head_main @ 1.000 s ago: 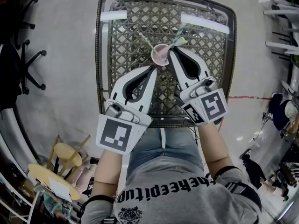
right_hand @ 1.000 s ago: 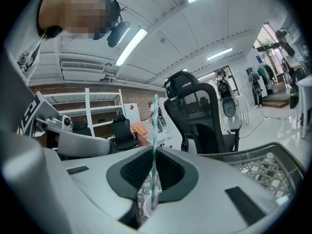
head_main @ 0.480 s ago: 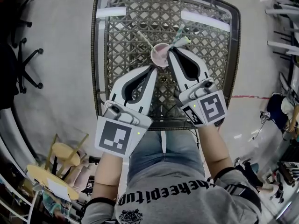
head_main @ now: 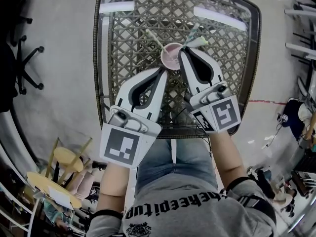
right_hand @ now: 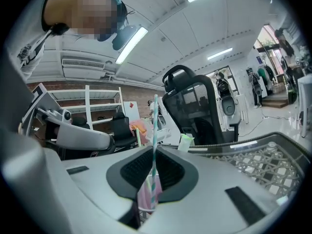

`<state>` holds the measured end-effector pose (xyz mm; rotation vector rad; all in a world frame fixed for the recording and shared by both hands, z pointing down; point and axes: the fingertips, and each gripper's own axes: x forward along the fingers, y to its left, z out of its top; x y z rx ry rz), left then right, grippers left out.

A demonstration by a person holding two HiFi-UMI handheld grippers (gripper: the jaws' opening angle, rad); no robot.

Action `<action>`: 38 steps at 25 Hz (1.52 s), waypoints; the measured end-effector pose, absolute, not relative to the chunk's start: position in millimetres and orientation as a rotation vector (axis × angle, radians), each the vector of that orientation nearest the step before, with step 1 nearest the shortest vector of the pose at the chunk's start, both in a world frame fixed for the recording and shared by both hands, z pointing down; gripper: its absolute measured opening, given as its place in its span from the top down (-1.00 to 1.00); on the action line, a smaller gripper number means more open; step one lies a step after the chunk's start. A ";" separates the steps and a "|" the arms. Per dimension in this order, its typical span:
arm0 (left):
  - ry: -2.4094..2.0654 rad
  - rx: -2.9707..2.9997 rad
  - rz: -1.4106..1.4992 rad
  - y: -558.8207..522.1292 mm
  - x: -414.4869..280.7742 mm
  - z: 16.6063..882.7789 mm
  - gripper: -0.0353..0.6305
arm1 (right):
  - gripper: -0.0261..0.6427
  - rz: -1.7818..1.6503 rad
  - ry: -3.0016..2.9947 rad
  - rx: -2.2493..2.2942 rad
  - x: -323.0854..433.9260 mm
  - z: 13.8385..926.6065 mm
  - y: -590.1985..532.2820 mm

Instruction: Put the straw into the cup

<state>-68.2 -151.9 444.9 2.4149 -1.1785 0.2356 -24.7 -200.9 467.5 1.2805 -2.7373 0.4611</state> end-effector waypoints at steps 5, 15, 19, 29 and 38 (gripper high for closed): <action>-1.177 2.413 0.251 -151.2 -65.8 451.5 0.84 | 0.80 0.425 -2.739 1.271 -24.9 473.3 -199.1; -1.173 2.394 0.271 -148.1 -63.6 460.6 0.84 | 0.80 0.340 -2.715 1.229 -29.8 486.9 -193.0; -1.177 2.393 0.268 -146.7 -63.3 461.2 0.84 | 0.80 0.335 -2.694 1.237 -29.1 491.7 -190.8; -1.178 2.386 0.264 -141.9 -65.0 461.8 0.84 | 0.79 0.295 -2.644 1.232 -31.2 499.1 -187.6; -1.180 2.387 0.264 -137.9 -66.0 463.3 0.84 | 0.78 0.276 -2.630 1.228 -32.6 501.6 -186.3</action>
